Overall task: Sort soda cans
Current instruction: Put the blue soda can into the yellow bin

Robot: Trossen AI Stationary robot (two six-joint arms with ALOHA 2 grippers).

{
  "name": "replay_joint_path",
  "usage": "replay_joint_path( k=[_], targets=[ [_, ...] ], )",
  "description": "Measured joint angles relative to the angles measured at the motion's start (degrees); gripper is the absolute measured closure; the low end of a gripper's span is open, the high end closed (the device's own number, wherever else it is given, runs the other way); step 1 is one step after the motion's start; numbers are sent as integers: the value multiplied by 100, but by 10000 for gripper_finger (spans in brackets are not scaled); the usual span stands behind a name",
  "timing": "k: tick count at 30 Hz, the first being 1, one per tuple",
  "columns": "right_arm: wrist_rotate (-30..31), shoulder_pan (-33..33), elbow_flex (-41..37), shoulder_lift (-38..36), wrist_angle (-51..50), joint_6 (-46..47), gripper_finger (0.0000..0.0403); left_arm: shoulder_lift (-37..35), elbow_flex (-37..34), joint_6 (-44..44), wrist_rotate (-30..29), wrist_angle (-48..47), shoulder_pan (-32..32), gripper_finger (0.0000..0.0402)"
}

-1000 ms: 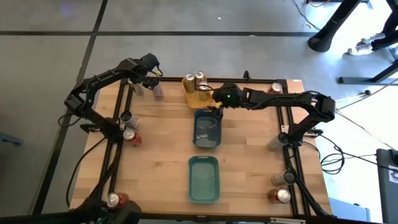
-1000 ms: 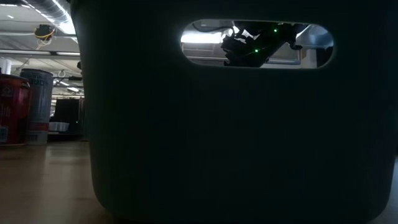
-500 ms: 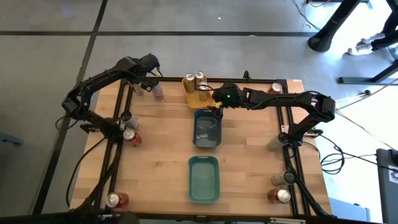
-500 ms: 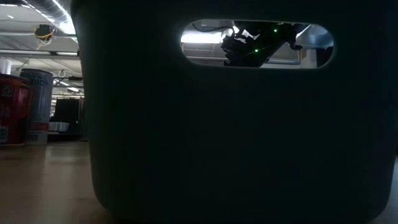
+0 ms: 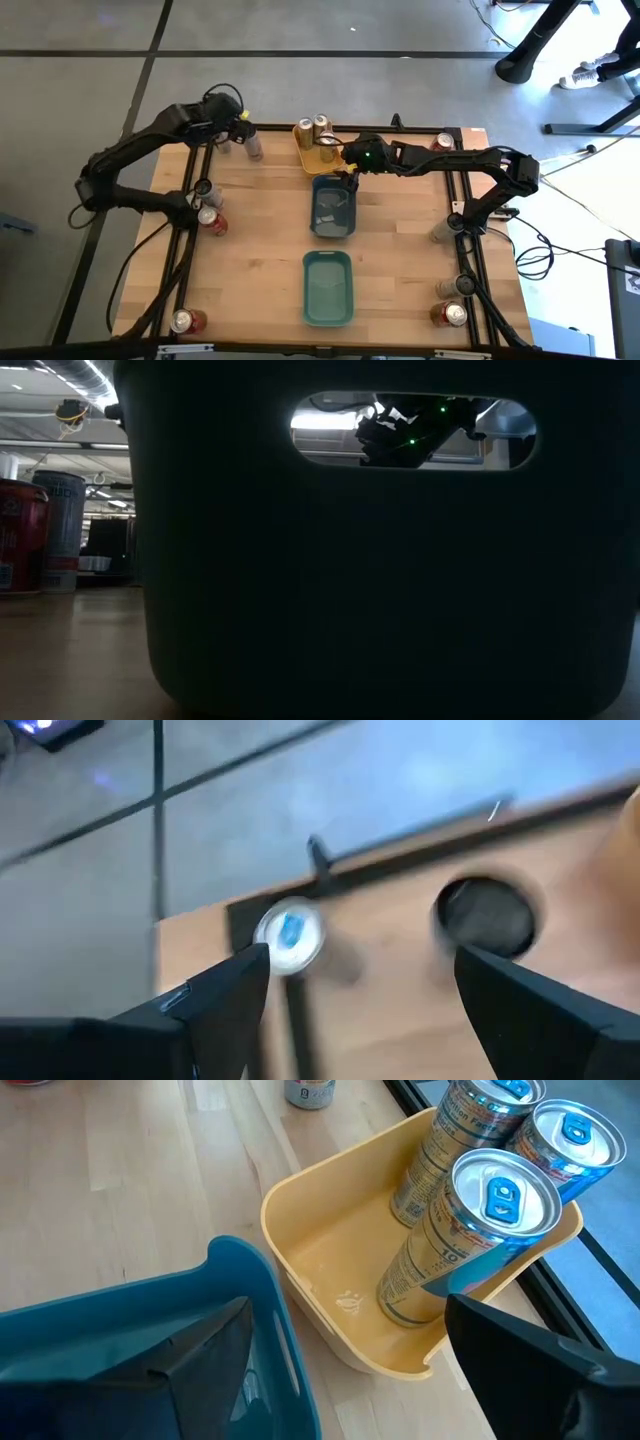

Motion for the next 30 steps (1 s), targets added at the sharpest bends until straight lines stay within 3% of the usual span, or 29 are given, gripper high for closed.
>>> replay_joint_path(
  k=[5, 13, 16, 20, 30],
  targets=[
    [0, 0, 0, 0, 10, 1, 72, -240, -373, -469, -7, 803, -68, 94],
    [0, 0, 0, 2, 7, 0, 72, -18, -950, -793, -68, 1013, 113, 94],
    [1, 0, 0, 2, 6, 0, 72, 73, -1218, -839, -304, 1179, 244, 94],
    [2, 0, 0, 2, 2, 0, 72, 123, -1455, -1584, -794, 1213, 370, 94],
    [2, 0, 0, 2, 18, -43, 72, 225, -1946, -2812, -1187, 1789, 600, 94]
  ],
)
